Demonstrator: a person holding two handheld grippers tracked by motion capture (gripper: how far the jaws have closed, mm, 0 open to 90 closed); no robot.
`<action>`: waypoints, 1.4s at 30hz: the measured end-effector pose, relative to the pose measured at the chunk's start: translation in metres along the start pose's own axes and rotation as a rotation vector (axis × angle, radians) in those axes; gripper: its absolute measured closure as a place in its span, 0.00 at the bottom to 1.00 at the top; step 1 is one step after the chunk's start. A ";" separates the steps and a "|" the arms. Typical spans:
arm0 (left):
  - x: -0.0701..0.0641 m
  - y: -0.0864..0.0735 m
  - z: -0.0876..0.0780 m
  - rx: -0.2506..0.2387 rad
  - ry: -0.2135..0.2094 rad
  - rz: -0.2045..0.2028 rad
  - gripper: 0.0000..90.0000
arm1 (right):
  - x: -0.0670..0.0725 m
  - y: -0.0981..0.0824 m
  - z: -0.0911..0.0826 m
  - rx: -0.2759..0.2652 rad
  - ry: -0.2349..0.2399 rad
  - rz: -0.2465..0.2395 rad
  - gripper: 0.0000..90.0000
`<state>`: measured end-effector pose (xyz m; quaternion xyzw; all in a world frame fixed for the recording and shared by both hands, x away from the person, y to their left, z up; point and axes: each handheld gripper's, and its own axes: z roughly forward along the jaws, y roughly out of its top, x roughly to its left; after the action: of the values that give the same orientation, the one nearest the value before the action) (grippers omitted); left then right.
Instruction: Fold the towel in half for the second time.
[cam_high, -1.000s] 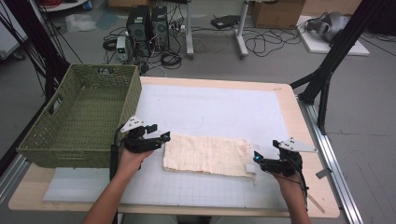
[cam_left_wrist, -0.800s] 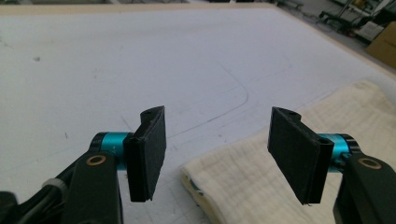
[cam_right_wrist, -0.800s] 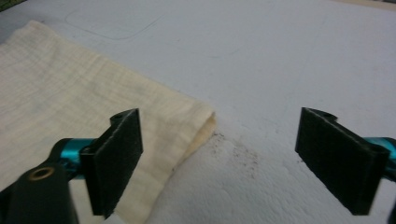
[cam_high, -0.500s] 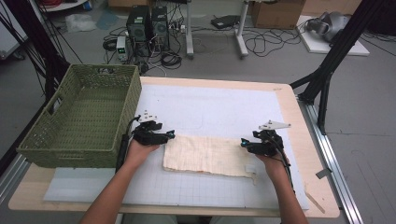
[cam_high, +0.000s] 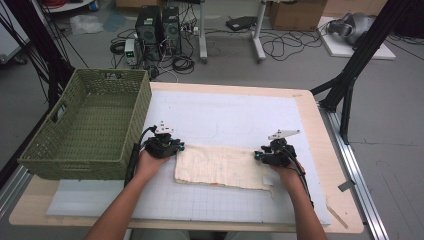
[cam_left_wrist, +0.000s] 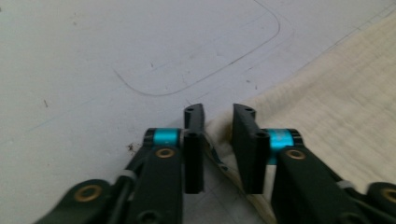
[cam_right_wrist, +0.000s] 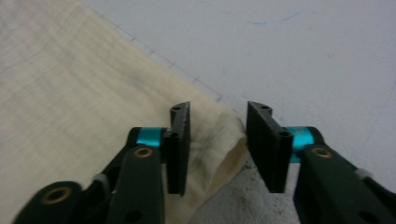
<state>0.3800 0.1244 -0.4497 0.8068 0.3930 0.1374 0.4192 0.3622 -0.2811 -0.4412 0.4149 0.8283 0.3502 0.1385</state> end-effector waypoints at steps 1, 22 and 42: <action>-0.001 0.000 0.000 -0.003 -0.001 0.003 0.93 | 0.000 0.000 0.000 0.000 0.010 -0.001 0.79; -0.001 -0.001 -0.027 -0.203 0.007 -0.026 0.95 | 0.004 0.001 -0.009 -0.159 -0.025 -0.071 0.94; -0.027 -0.024 -0.062 -0.266 -0.096 -0.004 0.95 | 0.031 -0.024 -0.048 -0.281 -0.010 -0.186 0.93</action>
<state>0.3153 0.1479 -0.4279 0.7491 0.3522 0.1488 0.5409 0.3041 -0.2886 -0.4218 0.3146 0.8054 0.4461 0.2312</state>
